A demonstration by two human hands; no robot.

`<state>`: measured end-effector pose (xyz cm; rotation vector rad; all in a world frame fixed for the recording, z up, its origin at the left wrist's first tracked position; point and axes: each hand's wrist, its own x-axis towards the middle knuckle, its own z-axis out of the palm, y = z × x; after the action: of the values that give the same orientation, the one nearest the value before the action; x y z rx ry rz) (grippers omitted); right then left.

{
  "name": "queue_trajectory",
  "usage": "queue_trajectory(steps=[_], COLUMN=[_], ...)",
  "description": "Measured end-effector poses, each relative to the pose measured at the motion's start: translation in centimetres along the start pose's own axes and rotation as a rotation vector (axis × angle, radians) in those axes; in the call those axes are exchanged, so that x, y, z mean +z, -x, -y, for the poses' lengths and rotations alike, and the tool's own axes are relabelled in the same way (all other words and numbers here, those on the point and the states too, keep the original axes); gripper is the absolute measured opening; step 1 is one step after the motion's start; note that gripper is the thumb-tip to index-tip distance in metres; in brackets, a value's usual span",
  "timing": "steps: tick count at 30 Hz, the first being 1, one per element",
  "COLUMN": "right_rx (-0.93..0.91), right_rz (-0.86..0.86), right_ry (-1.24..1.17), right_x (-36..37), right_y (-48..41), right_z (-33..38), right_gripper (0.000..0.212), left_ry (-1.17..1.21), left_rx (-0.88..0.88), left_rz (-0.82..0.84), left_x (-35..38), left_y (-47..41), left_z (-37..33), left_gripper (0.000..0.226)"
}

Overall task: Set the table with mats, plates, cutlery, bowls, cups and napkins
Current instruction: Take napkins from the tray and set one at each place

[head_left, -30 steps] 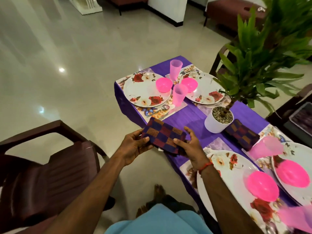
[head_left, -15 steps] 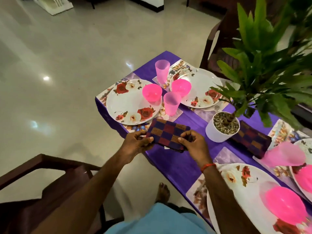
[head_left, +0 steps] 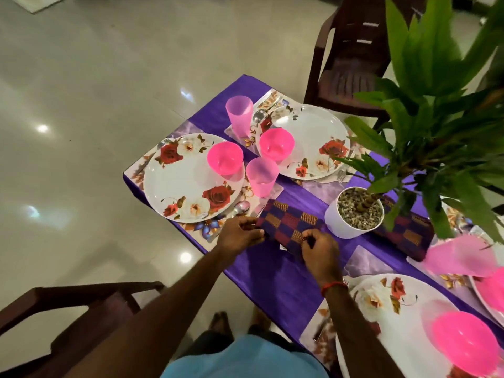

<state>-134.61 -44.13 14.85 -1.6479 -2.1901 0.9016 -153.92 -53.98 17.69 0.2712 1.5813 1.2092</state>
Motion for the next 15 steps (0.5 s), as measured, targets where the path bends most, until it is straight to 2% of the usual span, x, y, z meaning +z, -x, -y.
queue_trajectory(steps=[3,6,11,15], right_rx=[0.014,0.020,0.106,0.075], right_rz=[-0.010,-0.013,0.068,0.063], right_ry=[0.064,0.160,0.420,0.540], right_x=[0.1,0.2,-0.2,-0.8], right_y=[-0.3,0.1,0.9,0.4], right_z=[0.1,0.2,1.1,2.6], right_gripper=[0.022,0.024,0.033,0.034], left_ry=[-0.032,-0.026,-0.085,-0.114], left_rx=[0.046,0.012,0.014,0.043], left_rz=[0.060,0.044,0.153,0.134], left_x=[0.1,-0.1,-1.3,-2.6], left_y=[-1.2,-1.5,-1.6,-0.9], left_z=[-0.3,-0.7,-1.4,-2.3], left_gripper=[0.033,0.043,0.030,0.025])
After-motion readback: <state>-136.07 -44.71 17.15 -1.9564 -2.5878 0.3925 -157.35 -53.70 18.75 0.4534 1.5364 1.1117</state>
